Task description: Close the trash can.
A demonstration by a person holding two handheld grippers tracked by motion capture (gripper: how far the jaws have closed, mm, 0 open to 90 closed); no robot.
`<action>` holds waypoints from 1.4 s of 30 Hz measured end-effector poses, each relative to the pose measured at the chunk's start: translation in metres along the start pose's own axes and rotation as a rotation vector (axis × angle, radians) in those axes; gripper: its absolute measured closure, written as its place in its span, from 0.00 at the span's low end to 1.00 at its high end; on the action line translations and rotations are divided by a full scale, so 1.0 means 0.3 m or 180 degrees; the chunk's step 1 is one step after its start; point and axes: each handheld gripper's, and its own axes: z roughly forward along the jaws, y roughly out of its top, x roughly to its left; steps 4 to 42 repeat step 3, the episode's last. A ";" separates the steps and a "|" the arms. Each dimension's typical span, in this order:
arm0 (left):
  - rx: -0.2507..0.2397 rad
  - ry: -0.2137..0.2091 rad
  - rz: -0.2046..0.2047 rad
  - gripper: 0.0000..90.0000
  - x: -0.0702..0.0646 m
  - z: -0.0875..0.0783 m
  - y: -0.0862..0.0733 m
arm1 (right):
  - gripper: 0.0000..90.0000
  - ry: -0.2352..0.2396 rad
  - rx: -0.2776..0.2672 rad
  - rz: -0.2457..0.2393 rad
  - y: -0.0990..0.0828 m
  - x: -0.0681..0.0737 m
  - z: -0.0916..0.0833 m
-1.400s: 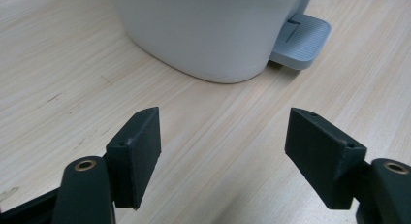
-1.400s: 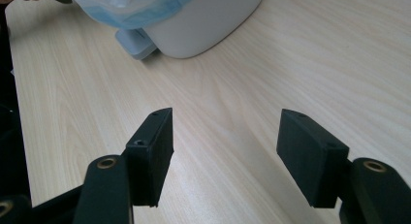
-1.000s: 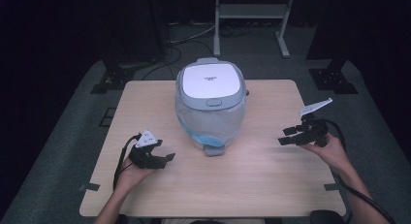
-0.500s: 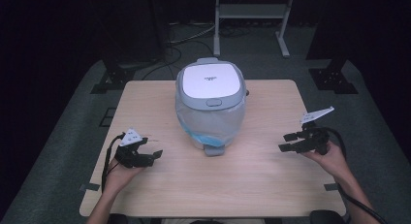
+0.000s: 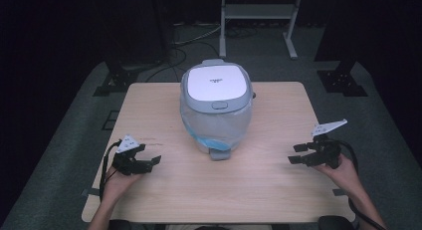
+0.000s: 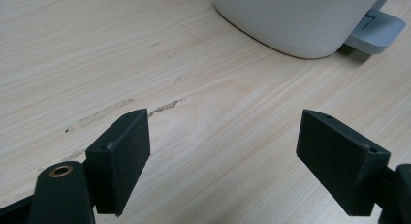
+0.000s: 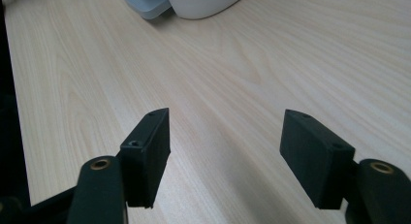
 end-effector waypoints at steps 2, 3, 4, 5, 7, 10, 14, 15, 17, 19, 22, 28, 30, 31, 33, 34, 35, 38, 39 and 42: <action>-0.0016 0.0000 -0.0012 0.21 0.001 0.000 0.000 | 0.37 0.0005 0.0001 -0.0004 -0.010 0.002 0.001; -0.0018 0.0006 -0.0005 0.21 0.002 0.000 0.000 | 0.36 0.0008 0.0001 -0.0004 -0.014 0.004 0.002; -0.0018 0.0006 -0.0005 0.21 0.002 0.000 0.000 | 0.36 0.0008 0.0001 -0.0004 -0.014 0.004 0.002; -0.0018 0.0006 -0.0005 0.21 0.002 0.000 0.000 | 0.36 0.0008 0.0001 -0.0004 -0.014 0.004 0.002; -0.0018 0.0006 -0.0005 0.21 0.002 0.000 0.000 | 0.36 0.0008 0.0001 -0.0004 -0.014 0.004 0.002; -0.0018 0.0006 -0.0005 0.21 0.002 0.000 0.000 | 0.36 0.0008 0.0001 -0.0004 -0.014 0.004 0.002; -0.0018 0.0006 -0.0005 0.21 0.002 0.000 0.000 | 0.36 0.0008 0.0001 -0.0004 -0.014 0.004 0.002; -0.0018 0.0006 -0.0005 0.21 0.002 0.000 0.000 | 0.36 0.0008 0.0001 -0.0004 -0.014 0.004 0.002; -0.0018 0.0006 -0.0005 0.21 0.002 0.000 0.000 | 0.36 0.0008 0.0001 -0.0004 -0.014 0.004 0.002; -0.0018 0.0006 -0.0005 0.21 0.002 0.000 0.000 | 0.36 0.0008 0.0001 -0.0004 -0.014 0.004 0.002; -0.0018 0.0006 -0.0005 0.21 0.002 0.000 0.000 | 0.36 0.0008 0.0001 -0.0004 -0.014 0.004 0.002; -0.0018 0.0006 -0.0005 0.21 0.002 0.000 0.000 | 0.36 0.0008 0.0001 -0.0004 -0.014 0.004 0.002; -0.0018 0.0006 -0.0005 0.21 0.002 0.000 0.000 | 0.36 0.0008 0.0001 -0.0004 -0.014 0.004 0.002; -0.0018 0.0006 -0.0005 0.21 0.002 0.000 0.000 | 0.36 0.0008 0.0001 -0.0004 -0.014 0.004 0.002; -0.0018 0.0006 -0.0005 0.21 0.002 0.000 0.000 | 0.36 0.0008 0.0001 -0.0004 -0.014 0.004 0.002; -0.0018 0.0006 -0.0005 0.21 0.002 0.000 0.000 | 0.36 0.0008 0.0001 -0.0004 -0.014 0.004 0.002; -0.0018 0.0006 -0.0005 0.21 0.002 0.000 0.000 | 0.36 0.0008 0.0001 -0.0004 -0.014 0.004 0.002; -0.0018 0.0006 -0.0005 0.21 0.002 0.000 0.000 | 0.36 0.0008 0.0001 -0.0004 -0.014 0.004 0.002; -0.0018 0.0006 -0.0005 0.21 0.002 0.000 0.000 | 0.36 0.0008 0.0001 -0.0004 -0.014 0.004 0.002; -0.0018 0.0006 -0.0005 0.21 0.002 0.000 0.000 | 0.36 0.0008 0.0001 -0.0004 -0.014 0.004 0.002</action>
